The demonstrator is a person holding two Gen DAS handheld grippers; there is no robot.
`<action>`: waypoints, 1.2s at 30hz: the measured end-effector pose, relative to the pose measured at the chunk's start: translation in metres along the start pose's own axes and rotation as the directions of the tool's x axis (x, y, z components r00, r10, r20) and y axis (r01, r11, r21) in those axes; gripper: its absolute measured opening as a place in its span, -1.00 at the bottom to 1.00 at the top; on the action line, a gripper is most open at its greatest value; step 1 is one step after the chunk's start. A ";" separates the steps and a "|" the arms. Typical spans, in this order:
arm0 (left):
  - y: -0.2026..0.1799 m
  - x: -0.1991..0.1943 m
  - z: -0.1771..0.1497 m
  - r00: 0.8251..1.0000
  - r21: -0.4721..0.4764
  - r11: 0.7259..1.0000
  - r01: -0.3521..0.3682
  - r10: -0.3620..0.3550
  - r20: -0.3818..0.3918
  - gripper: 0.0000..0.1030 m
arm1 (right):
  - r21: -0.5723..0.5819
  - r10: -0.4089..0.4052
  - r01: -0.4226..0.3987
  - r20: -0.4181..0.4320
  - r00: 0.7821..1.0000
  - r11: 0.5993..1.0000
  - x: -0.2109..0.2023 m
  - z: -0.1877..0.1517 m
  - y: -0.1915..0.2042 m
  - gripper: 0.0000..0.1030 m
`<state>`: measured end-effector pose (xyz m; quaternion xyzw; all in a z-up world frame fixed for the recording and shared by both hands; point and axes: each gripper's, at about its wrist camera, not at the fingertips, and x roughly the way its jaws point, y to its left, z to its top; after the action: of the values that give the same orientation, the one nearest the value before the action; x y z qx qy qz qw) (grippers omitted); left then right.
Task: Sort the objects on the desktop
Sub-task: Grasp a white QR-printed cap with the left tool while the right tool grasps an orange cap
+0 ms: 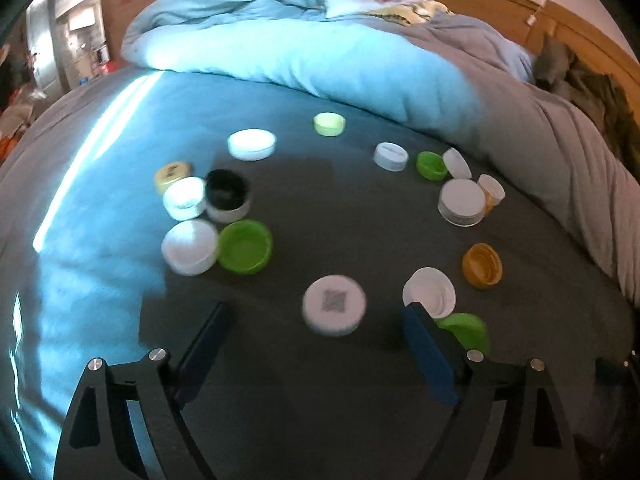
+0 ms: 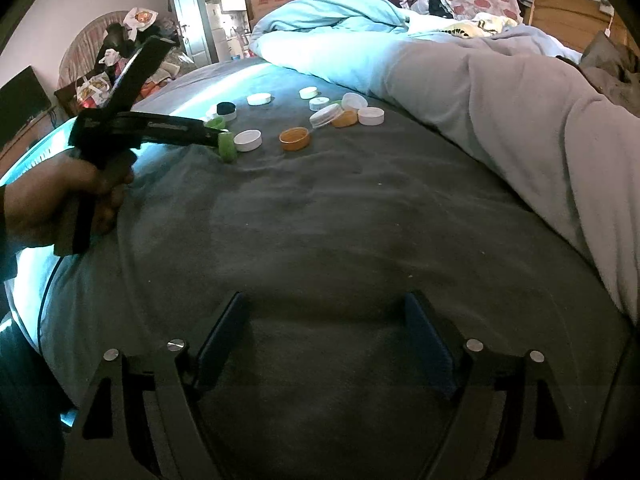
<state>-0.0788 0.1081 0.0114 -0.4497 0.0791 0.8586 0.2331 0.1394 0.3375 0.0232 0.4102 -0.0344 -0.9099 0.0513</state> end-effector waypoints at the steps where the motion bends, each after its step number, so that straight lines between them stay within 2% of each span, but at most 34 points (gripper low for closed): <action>1: 0.001 0.001 0.001 1.000 -0.006 1.000 0.002 -0.002 0.000 0.72 | 0.000 0.000 0.000 0.001 1.000 1.000 0.000 0.000 0.000 0.55; 3: 0.003 0.001 0.004 1.000 -0.022 1.000 -0.005 0.005 0.006 0.52 | 0.000 0.001 -0.001 0.002 1.000 1.000 -0.001 -0.001 0.000 0.55; 5: 0.010 0.001 0.003 1.000 -0.051 0.998 -0.021 0.022 0.019 0.16 | -0.003 -0.002 0.002 0.003 1.000 1.000 0.000 0.000 0.001 0.57; 7: 0.015 0.001 0.003 0.999 -0.086 0.996 -0.033 0.035 0.026 0.06 | -0.010 -0.005 0.005 0.005 1.000 1.000 0.002 0.000 0.003 0.62; 10: 0.008 0.008 0.006 0.998 -0.051 0.997 -0.056 0.057 0.013 0.09 | -0.013 -0.007 0.007 0.006 1.000 1.000 0.002 0.000 0.004 0.65; 11: 0.005 0.010 0.007 0.999 -0.036 0.998 -0.043 0.043 0.011 0.39 | -0.010 -0.004 0.004 0.006 1.000 1.000 0.002 0.000 0.004 0.65; 12: 0.003 0.012 0.008 1.000 -0.023 1.000 -0.014 0.014 0.013 0.52 | -0.009 -0.002 0.003 0.006 1.000 1.000 0.002 0.000 0.003 0.65; 13: -0.001 0.012 0.008 1.000 -0.006 1.000 -0.007 0.008 0.017 0.55 | -0.012 -0.006 0.006 0.007 1.000 1.000 0.002 0.001 0.003 0.65; 15: -0.004 0.014 0.009 1.000 0.009 1.000 -0.012 0.012 0.013 0.36 | -0.012 -0.008 0.008 0.010 1.000 1.000 0.001 0.001 0.003 0.58; 16: -0.003 0.013 0.009 1.000 0.003 1.000 -0.013 0.013 0.014 0.01 | -0.008 -0.011 0.011 0.022 1.000 1.000 -0.003 0.003 0.001 0.48; 17: 0.001 0.010 0.009 1.000 -0.017 1.000 -0.005 0.006 0.019 -0.37 | -0.007 -0.004 0.004 0.035 0.999 1.000 -0.007 0.005 0.000 0.14; 18: 0.004 0.008 0.008 1.000 -0.031 1.000 0.001 0.000 0.021 -0.38 | -0.010 0.000 0.000 0.046 0.999 1.000 -0.011 0.008 -0.001 -0.18; 20: 0.009 0.002 0.003 1.000 -0.056 0.998 0.008 -0.006 0.026 -0.38 | -0.022 -0.003 0.004 0.053 0.999 1.000 -0.016 0.010 0.000 -0.39; 23: 0.011 -0.014 -0.007 0.998 -0.073 0.997 -0.012 0.016 0.063 -0.38 | -0.007 0.037 -0.036 0.053 0.998 0.999 -0.018 0.018 0.002 -0.39; 26: 0.017 -0.012 -0.018 0.998 -0.104 0.995 0.000 0.007 0.063 -0.38 | 0.003 0.057 -0.057 0.066 0.996 0.998 -0.012 0.041 0.001 -0.39; 30: 0.017 -0.010 -0.019 0.997 -0.099 0.995 -0.005 0.012 0.073 -0.38 | -0.008 0.076 -0.076 0.045 0.996 0.997 0.027 0.088 0.001 -0.39; 34: 0.016 -0.008 -0.020 0.997 -0.099 0.995 -0.006 0.013 0.074 -0.37 | -0.053 0.073 -0.072 0.018 0.997 0.996 0.058 0.118 0.010 -0.38; 36: 0.016 -0.007 -0.020 0.997 -0.099 0.995 -0.006 0.013 0.073 -0.36 | -0.094 0.060 -0.060 -0.006 0.998 0.994 0.073 0.129 0.018 -0.32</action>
<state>-0.0682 0.0846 0.0047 -0.4282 0.0302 0.8786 0.2095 -0.0041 0.3135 0.0556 0.4076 -0.0036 -0.9079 0.0981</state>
